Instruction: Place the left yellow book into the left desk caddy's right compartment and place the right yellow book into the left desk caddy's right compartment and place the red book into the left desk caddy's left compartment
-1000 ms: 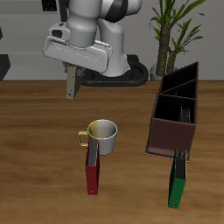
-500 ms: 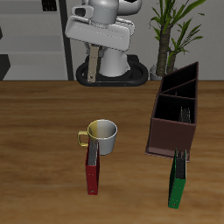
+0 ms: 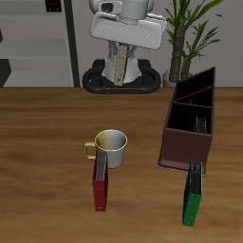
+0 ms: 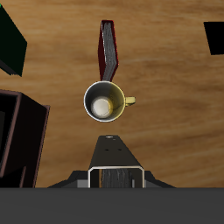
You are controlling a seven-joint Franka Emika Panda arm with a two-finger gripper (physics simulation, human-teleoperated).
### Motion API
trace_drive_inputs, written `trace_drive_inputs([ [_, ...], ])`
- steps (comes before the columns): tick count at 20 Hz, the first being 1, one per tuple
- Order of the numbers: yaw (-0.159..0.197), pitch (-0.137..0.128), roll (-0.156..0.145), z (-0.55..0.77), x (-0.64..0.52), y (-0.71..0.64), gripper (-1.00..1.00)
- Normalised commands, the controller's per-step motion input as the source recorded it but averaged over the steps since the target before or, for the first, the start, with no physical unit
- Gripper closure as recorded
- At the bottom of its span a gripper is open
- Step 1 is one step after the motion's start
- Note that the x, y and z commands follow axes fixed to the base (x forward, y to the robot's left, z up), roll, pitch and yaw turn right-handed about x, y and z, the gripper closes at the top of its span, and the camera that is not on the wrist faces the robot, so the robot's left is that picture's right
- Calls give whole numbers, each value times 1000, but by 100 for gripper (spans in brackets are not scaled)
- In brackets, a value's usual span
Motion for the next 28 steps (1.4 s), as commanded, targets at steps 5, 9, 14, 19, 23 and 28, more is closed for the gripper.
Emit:
trace_drive_inputs([
  [5, -29, 27, -36, 182, 275, 551, 100],
  [9, -22, 3, -22, 84, 174, 384, 100],
  [14, -70, 46, 3, -28, 368, 583, 100],
  [19, -17, 33, 16, -101, 189, 392, 100],
  [23, -36, 73, 24, -176, 330, 324, 100],
  [28, 16, 19, 40, -149, 103, 287, 100],
])
